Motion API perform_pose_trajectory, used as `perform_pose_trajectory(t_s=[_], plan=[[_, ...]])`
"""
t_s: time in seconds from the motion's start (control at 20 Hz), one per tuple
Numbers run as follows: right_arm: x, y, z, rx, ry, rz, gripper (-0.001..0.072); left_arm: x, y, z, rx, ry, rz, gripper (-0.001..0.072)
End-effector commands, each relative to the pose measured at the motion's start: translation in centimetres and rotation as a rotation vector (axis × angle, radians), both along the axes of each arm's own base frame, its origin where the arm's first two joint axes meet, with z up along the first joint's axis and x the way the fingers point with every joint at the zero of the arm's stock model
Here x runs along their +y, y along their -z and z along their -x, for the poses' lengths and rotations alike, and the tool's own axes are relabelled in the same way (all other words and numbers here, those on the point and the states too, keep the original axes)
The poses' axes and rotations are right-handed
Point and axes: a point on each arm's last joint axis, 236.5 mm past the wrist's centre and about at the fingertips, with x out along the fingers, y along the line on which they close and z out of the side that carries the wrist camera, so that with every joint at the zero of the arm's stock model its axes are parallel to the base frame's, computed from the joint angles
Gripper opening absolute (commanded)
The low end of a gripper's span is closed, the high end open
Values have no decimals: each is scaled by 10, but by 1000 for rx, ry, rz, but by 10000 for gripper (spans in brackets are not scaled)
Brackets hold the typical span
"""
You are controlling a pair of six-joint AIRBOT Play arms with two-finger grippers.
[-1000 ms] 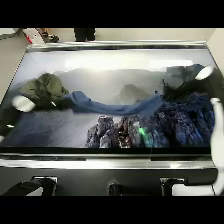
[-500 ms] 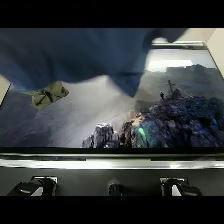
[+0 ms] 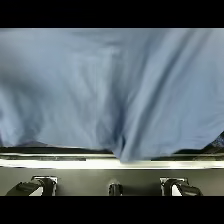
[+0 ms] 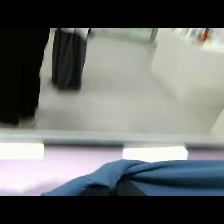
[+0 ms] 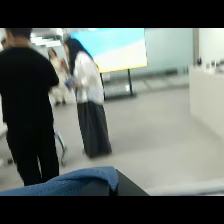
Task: Fold the shirts.
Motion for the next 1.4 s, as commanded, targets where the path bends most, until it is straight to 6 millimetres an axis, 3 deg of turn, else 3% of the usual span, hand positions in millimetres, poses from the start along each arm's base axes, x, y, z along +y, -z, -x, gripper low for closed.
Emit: perform_pose_trajectory(t_s=[0.0,0.1,0.25,0.4,0.5,0.65,0.7,0.75,0.8,0.85,0.95,1.1,1.15,1.2,1.25,1.35], plan=[[-18,93,-92,270,6,-41,34,-6,154,-62,438,5,-86,36],[-31,155,-158,374,7,-64,34,-9,246,-94,613,14,-124,36],[-32,255,-235,500,-37,-187,34,-9,357,-125,812,7,-138,35],[-9,365,-266,714,-113,-418,36,-23,441,-132,991,38,-102,36],[13,415,-265,847,-168,-544,36,-29,474,-131,1064,51,-79,37],[35,449,-250,988,-228,-618,36,-46,488,-128,1109,82,-7,70],[38,449,-246,1007,-238,-619,39,-47,485,-129,1107,85,-2,229],[37,443,-239,1019,-244,-617,156,-44,477,-130,1107,85,-3,493],[34,434,-231,1027,-248,-612,391,-36,466,-131,1109,86,-5,624],[28,424,-218,1045,-252,-597,523,-24,453,-131,1115,99,-22,624],[4,419,-179,1151,-238,-565,517,10,440,-114,1187,86,-17,580],[-28,453,-88,1504,-220,-560,505,50,456,-49,1397,37,48,561],[-26,466,-58,1621,-233,-578,505,54,471,-22,1459,33,72,559],[-19,477,-34,1712,-256,-595,505,52,487,3,1497,44,100,510],[-10,488,-21,1743,-265,-623,504,43,503,26,1511,75,143,489],[9,507,-4,1771,-275,-644,504,21,527,52,1493,130,239,489]])
